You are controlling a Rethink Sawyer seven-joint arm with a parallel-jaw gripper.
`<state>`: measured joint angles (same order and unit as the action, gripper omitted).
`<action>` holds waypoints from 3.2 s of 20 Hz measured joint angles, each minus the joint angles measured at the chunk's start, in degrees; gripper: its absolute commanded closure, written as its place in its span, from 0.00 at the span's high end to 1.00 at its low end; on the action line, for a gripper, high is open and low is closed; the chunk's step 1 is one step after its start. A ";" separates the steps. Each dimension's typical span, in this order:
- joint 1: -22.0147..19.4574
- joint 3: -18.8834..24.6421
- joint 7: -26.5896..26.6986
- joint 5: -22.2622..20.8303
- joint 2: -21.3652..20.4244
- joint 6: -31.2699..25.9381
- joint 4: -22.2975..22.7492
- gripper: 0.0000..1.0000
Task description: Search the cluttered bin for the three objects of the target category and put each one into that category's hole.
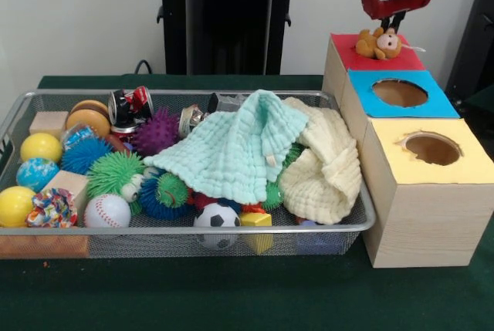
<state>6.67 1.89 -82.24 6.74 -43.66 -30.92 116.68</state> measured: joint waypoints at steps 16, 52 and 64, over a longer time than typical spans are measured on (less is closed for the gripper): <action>0.11 -0.28 0.00 -0.08 0.97 -4.07 -2.06 0.00; -0.33 -3.17 0.00 -0.21 -6.69 -7.88 -4.41 0.00; -0.54 -3.57 0.00 -1.59 0.91 -2.14 -7.00 0.00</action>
<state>6.14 -1.68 -82.24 5.15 -42.75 -33.06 109.67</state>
